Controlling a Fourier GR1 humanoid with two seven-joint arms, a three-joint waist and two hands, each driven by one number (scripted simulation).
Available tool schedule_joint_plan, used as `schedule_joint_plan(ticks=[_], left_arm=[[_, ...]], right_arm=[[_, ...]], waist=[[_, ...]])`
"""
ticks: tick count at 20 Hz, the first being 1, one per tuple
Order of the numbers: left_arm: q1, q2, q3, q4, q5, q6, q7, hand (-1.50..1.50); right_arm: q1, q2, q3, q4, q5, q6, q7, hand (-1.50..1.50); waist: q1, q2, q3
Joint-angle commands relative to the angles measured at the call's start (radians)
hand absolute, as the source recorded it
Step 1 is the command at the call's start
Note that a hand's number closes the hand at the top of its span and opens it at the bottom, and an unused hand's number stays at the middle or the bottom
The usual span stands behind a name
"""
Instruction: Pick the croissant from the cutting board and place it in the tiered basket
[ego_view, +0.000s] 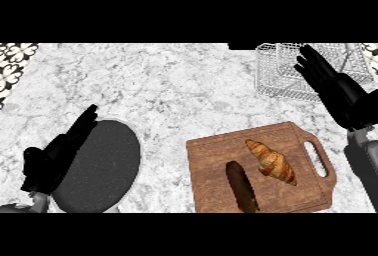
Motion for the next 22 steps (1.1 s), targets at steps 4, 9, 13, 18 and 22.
schedule_joint_plan(ticks=[4,9,13,18,22], left_arm=[[-0.030,-0.115,-0.002,0.083,-0.024,0.010,-0.146,0.00],[-0.093,-0.219,-0.016,0.229,0.006,-0.017,-0.233,0.00],[-0.113,-0.225,0.035,0.358,0.019,-0.080,-0.322,0.00],[-0.080,-0.247,0.014,0.312,-0.002,-0.049,-0.300,0.00],[-0.084,-0.237,0.013,0.310,-0.010,-0.049,-0.292,0.00]], right_arm=[[0.036,0.216,0.187,-0.020,0.084,-0.033,-0.022,-1.50],[0.103,0.385,0.348,0.063,0.222,-0.147,-0.079,-1.50],[0.167,0.380,0.328,-0.038,0.245,-0.139,-0.240,-1.50],[0.083,0.157,0.302,-0.266,0.353,-0.101,-0.046,-1.50],[-0.023,-0.070,0.305,-0.273,0.499,0.000,0.094,-1.50]], waist=[[0.005,-0.019,-0.022],[-0.008,-0.012,-0.022],[-0.014,-0.020,-0.021],[-0.024,-0.028,-0.023],[-0.031,-0.036,-0.027]])
